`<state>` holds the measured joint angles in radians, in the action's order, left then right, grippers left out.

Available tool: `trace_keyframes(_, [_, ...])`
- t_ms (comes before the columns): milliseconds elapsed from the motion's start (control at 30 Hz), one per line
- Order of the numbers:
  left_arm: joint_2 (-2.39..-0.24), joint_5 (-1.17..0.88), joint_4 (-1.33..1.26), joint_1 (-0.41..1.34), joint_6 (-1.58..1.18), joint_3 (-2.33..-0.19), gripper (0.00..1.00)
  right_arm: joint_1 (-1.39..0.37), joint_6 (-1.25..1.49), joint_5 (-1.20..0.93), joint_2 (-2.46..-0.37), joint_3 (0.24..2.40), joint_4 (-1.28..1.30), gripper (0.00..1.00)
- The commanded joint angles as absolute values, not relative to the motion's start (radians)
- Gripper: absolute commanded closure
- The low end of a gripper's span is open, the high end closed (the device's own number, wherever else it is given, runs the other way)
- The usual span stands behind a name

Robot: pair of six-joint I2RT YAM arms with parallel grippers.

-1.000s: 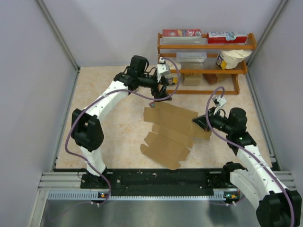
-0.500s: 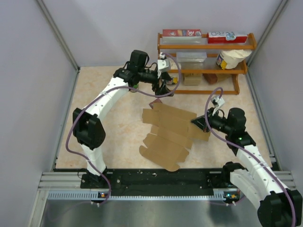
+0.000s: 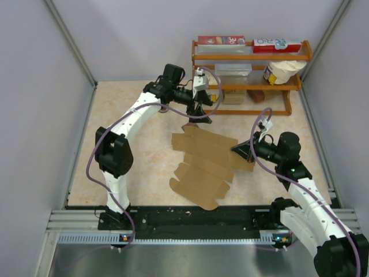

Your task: Fold the paper box

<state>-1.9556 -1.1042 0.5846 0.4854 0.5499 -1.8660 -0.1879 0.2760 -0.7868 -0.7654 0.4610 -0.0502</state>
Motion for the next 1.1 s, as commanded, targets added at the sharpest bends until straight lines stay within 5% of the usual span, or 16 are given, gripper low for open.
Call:
trace_keyframes(0, [-1.947,-1.212,0.6,0.482,0.558,-1.865,0.03,-0.196,0.279,-0.816,-0.741,0.512,-0.107,1.0])
trace_keyframes(333, [-1.942,-1.184,0.647,0.499,0.591,-1.763,0.07,-0.198,0.276,-0.819,-0.732,0.517,-0.11,1.0])
trace_keyframes(600, [-1.971,-1.184,0.678,0.503,0.601,-1.752,0.27,-0.198,0.276,-0.818,-0.718,0.511,-0.11,1.0])
trace_keyframes(1067, [-1.988,-1.147,0.73,0.503,0.627,-1.703,0.44,-0.198,0.275,-0.808,-0.716,0.511,-0.115,1.0])
